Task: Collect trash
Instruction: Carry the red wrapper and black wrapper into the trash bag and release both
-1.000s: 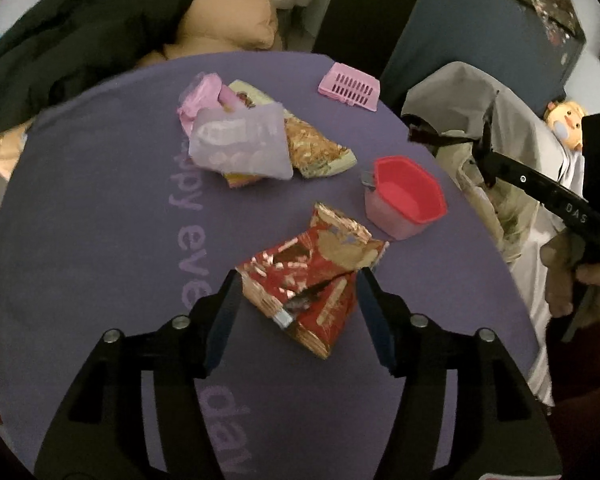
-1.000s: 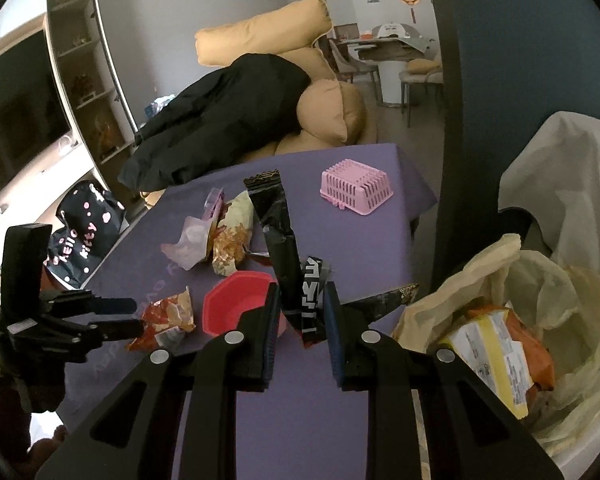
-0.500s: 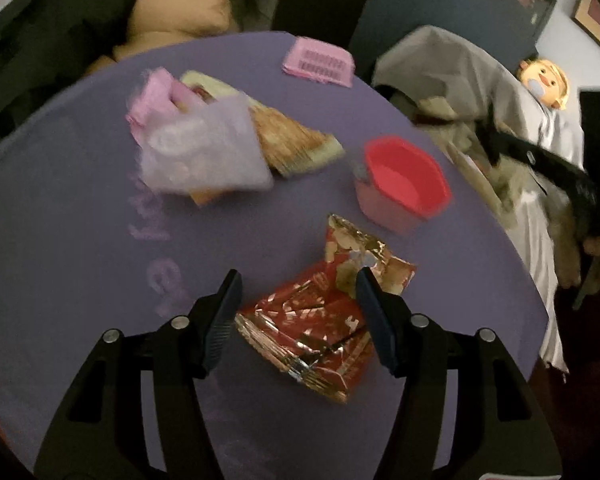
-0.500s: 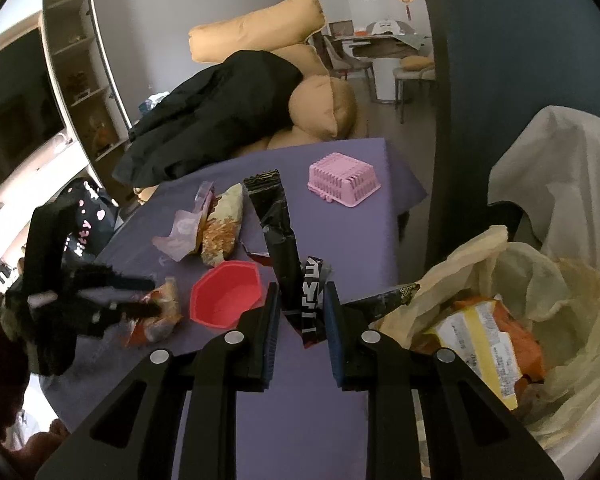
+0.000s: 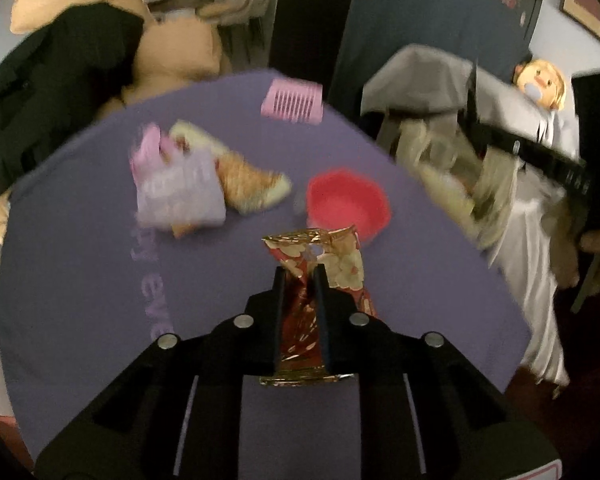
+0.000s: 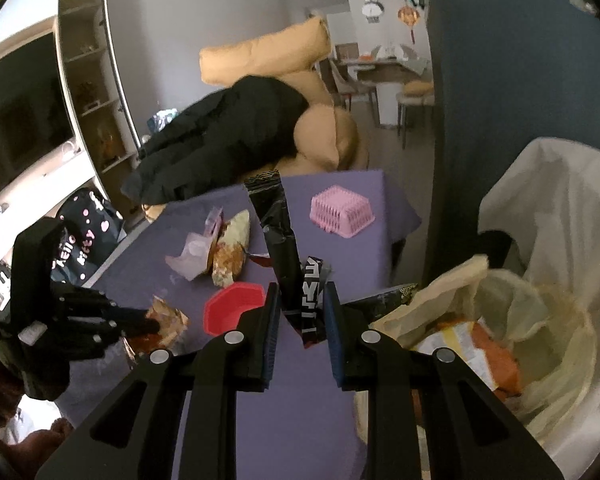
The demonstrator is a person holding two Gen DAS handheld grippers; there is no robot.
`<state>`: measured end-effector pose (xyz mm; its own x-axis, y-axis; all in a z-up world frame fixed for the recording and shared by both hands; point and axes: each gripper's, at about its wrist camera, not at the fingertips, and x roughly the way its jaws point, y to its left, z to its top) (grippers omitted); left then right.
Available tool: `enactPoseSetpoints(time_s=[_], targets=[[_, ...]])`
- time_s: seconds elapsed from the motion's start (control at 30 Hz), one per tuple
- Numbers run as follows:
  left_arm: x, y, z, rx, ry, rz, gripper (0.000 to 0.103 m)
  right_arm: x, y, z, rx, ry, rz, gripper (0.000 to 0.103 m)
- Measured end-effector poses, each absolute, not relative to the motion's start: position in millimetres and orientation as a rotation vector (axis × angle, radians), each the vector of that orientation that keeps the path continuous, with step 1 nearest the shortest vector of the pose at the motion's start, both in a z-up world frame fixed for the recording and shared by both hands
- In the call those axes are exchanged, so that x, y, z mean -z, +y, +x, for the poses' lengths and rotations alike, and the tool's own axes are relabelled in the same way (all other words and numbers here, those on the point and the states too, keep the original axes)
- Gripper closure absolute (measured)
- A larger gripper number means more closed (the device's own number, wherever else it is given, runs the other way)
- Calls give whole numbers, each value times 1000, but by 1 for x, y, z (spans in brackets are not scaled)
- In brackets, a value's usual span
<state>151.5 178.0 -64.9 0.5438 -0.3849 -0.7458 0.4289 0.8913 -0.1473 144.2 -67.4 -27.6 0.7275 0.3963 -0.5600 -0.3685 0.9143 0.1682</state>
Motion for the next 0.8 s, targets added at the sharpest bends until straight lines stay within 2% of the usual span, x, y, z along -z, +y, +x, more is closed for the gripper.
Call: enactPoseSetpoints(time_s=[0.23, 0.4, 0.8], targets=[[-3, 143, 162, 447, 698, 46, 90, 1, -103, 133, -390, 526, 63, 81], [-24, 91, 180, 513, 658, 18, 89, -21, -141, 129, -305, 463, 19, 81], [30, -40, 222, 681, 801, -4, 89, -20, -228, 132, -103, 468, 10, 81]])
